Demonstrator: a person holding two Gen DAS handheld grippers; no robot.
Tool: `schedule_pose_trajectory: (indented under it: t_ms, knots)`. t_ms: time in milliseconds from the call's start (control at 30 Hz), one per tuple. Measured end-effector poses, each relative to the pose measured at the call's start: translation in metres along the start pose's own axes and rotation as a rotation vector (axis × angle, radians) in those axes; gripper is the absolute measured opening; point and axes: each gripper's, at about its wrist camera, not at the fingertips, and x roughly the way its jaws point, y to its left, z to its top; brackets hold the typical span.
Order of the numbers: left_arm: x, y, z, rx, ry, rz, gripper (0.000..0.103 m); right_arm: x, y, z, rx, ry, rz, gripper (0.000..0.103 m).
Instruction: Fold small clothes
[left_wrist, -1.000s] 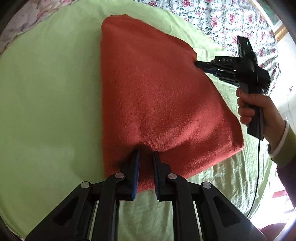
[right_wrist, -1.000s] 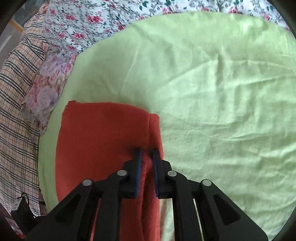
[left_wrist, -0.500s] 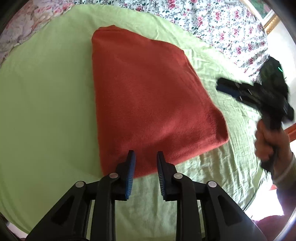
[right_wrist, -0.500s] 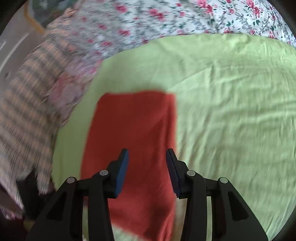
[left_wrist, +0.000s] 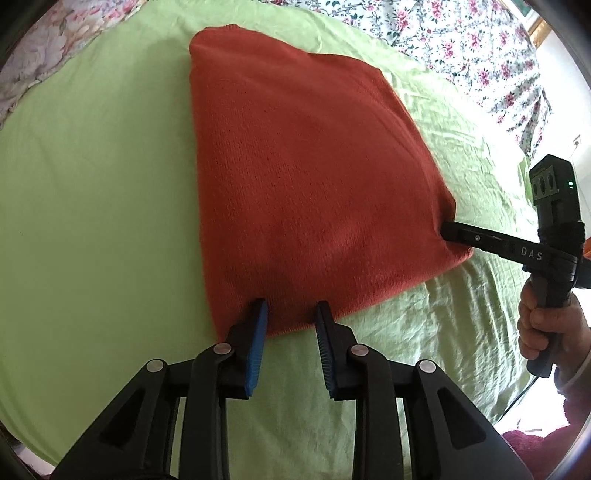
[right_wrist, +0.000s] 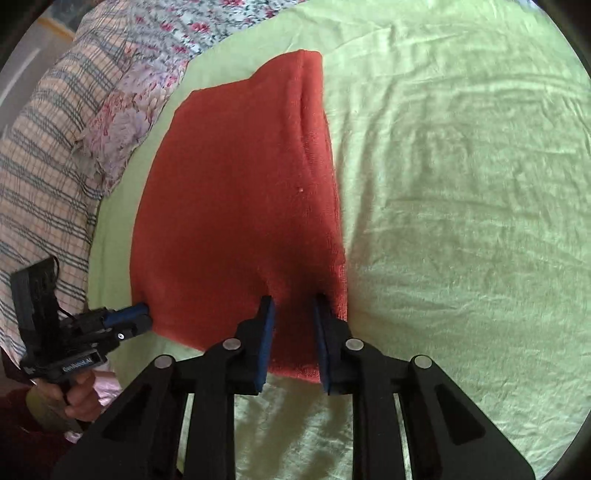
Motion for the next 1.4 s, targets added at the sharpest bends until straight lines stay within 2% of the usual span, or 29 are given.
schedule_pose_trajectory:
  t_ms: [100,267,600,800,833,867,933,967,1033,1067,1167,1333,1400]
  knots:
    - [0.000,0.002,0.000,0.002,-0.004,0.003,0.028,-0.003,-0.001,-0.004,-0.015,-0.014,-0.022,0.021]
    - [0.001,-0.001,0.001,0.025,-0.001,0.020,0.030,-0.002,-0.004,-0.006,0.038,-0.038,-0.003,0.021]
    - [0.001,-0.006,-0.001,0.054,0.014,0.029,0.031,-0.002,0.005,-0.011,0.036,-0.062,-0.063,0.021]
    - [-0.010,0.004,-0.015,0.029,0.056,0.029,0.033,-0.014,0.009,-0.022,0.057,-0.063,-0.084,0.024]
    - [-0.013,0.007,-0.019,0.019,0.057,0.048,0.036,-0.017,0.010,-0.024,0.061,-0.062,-0.100,0.025]
    - [-0.017,0.009,-0.023,0.014,0.051,0.060,0.039,-0.020,0.010,-0.027,0.062,-0.056,-0.137,0.030]
    - [-0.029,0.015,-0.030,-0.001,0.023,0.083,0.043,-0.026,0.008,-0.032,0.073,-0.043,-0.167,0.031]
    - [-0.036,0.018,-0.033,-0.005,0.008,0.097,0.044,-0.032,0.007,-0.037,0.087,-0.054,-0.148,0.031]
    - [-0.048,0.021,-0.038,-0.010,-0.020,0.132,0.057,-0.042,0.009,-0.043,0.093,-0.070,-0.141,0.032]
    - [-0.054,0.023,-0.041,-0.013,-0.035,0.149,0.059,-0.046,0.011,-0.046,0.092,-0.077,-0.142,0.035]
    - [-0.067,0.023,-0.044,-0.003,-0.070,0.189,0.064,-0.055,0.019,-0.053,0.084,-0.101,-0.135,0.045]
    - [-0.081,0.022,-0.047,0.030,-0.106,0.251,0.077,-0.059,0.044,-0.060,0.018,-0.107,-0.132,0.051]
    - [-0.084,0.022,-0.050,0.037,-0.109,0.268,0.079,-0.059,0.052,-0.064,-0.011,-0.107,-0.137,0.059]
